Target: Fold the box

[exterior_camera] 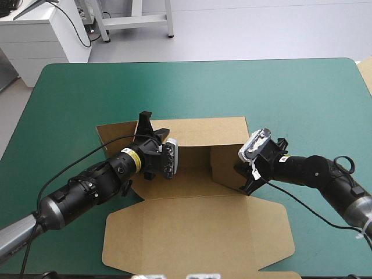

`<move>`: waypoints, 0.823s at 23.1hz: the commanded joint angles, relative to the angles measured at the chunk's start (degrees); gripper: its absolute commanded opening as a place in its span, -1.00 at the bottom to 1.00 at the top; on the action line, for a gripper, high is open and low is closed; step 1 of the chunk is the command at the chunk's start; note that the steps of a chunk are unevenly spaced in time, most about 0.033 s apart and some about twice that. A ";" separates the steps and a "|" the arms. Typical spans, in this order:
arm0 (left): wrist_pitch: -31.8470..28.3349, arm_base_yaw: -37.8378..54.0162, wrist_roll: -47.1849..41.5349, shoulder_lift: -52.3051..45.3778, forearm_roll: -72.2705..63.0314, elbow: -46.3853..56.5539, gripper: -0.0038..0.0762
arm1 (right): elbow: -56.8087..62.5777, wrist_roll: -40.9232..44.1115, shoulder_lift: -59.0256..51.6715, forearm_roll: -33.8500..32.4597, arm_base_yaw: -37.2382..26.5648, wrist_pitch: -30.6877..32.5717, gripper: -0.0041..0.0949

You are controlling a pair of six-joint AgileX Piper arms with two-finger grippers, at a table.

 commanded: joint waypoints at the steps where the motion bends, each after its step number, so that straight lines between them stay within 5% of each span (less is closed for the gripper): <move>1: 1.22 -2.14 -1.52 1.21 -5.47 1.12 -0.92 | -1.63 -0.33 -0.40 3.31 0.93 1.21 -0.67; 3: 1.11 -2.14 -0.55 1.21 -5.47 1.12 -0.92 | -1.63 -0.33 -0.40 3.31 0.93 2.01 -0.96; 7: 0.96 -2.14 -0.55 1.21 -5.47 0.89 -0.90 | -1.63 1.40 -0.40 4.18 0.93 0.92 -0.96; 9: -0.04 -2.38 -0.65 0.73 -6.46 0.30 -0.74 | -1.63 2.98 -0.40 4.18 0.93 -0.43 -0.96; 13: -3.41 -4.70 -0.65 -2.36 -6.76 0.20 -0.20 | -1.63 3.23 -0.40 4.18 0.93 -1.05 -0.96; 16: -3.28 -7.13 -1.99 -5.67 -6.85 0.20 0.45 | -1.63 4.25 -0.40 4.18 0.93 -1.89 -0.96; 19: -0.29 -8.78 -3.48 -7.70 -7.66 0.20 0.62 | -1.63 5.07 -0.40 4.07 0.93 -3.22 -0.95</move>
